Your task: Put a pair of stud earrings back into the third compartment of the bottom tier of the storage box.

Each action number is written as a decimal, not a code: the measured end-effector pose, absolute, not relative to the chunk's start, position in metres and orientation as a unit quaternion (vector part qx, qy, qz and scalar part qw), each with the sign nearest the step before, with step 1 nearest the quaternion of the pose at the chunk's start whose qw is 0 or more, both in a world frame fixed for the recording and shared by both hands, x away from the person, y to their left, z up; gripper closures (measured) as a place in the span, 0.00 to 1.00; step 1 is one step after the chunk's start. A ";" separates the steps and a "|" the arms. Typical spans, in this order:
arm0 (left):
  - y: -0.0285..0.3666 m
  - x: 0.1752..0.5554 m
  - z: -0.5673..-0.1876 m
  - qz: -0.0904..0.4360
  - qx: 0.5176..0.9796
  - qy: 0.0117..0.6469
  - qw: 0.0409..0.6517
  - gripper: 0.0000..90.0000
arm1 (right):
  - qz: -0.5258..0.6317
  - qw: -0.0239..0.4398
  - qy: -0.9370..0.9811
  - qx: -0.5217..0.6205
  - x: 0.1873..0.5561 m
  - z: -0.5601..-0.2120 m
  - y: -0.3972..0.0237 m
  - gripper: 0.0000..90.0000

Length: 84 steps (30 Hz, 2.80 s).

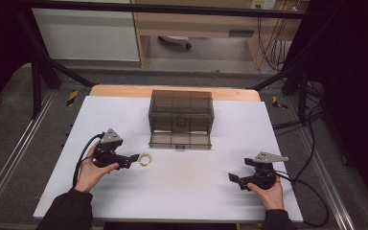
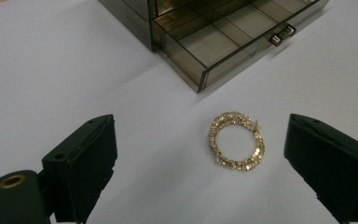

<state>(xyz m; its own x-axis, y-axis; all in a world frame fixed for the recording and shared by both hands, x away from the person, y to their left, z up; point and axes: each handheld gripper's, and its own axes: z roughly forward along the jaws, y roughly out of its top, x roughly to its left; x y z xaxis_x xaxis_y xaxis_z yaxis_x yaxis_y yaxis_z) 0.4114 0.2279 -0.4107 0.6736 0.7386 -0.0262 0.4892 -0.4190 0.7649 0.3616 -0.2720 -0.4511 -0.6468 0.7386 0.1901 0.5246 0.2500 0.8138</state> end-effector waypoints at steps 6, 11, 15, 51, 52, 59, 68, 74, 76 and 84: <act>0.218 0.419 -0.412 0.167 0.829 0.374 0.380 0.12 | 0.460 0.116 0.782 0.404 0.362 -0.451 -0.272 0.01; 0.210 0.425 -0.416 0.175 0.832 0.374 0.369 0.18 | 0.459 0.116 0.783 0.404 0.362 -0.451 -0.272 0.01; 0.206 0.428 -0.421 0.174 0.836 0.375 0.360 0.24 | 0.458 0.115 0.783 0.406 0.362 -0.451 -0.271 0.01; 0.188 0.428 -0.442 0.156 0.856 0.366 0.330 0.87 | 0.458 0.115 0.784 0.404 0.361 -0.451 -0.272 0.01; 0.188 0.428 -0.442 0.157 0.856 0.365 0.330 0.88 | 0.458 0.115 0.784 0.404 0.361 -0.451 -0.272 0.01; 0.189 0.428 -0.442 0.153 0.857 0.364 0.330 0.93 | 0.458 0.115 0.784 0.404 0.361 -0.451 -0.272 0.01; 0.192 0.426 -0.437 0.155 0.853 0.364 0.340 0.95 | 0.459 0.114 0.783 0.403 0.361 -0.451 -0.272 0.01; 0.193 0.425 -0.434 0.153 0.850 0.365 0.348 0.96 | 0.458 0.114 0.784 0.403 0.361 -0.451 -0.272 0.01; 0.192 0.424 -0.433 0.151 0.851 0.365 0.348 0.96 | 0.459 0.114 0.783 0.404 0.361 -0.451 -0.272 0.01; 0.192 0.420 -0.425 0.151 0.848 0.361 0.358 0.96 | 0.459 0.114 0.784 0.403 0.361 -0.451 -0.272 0.01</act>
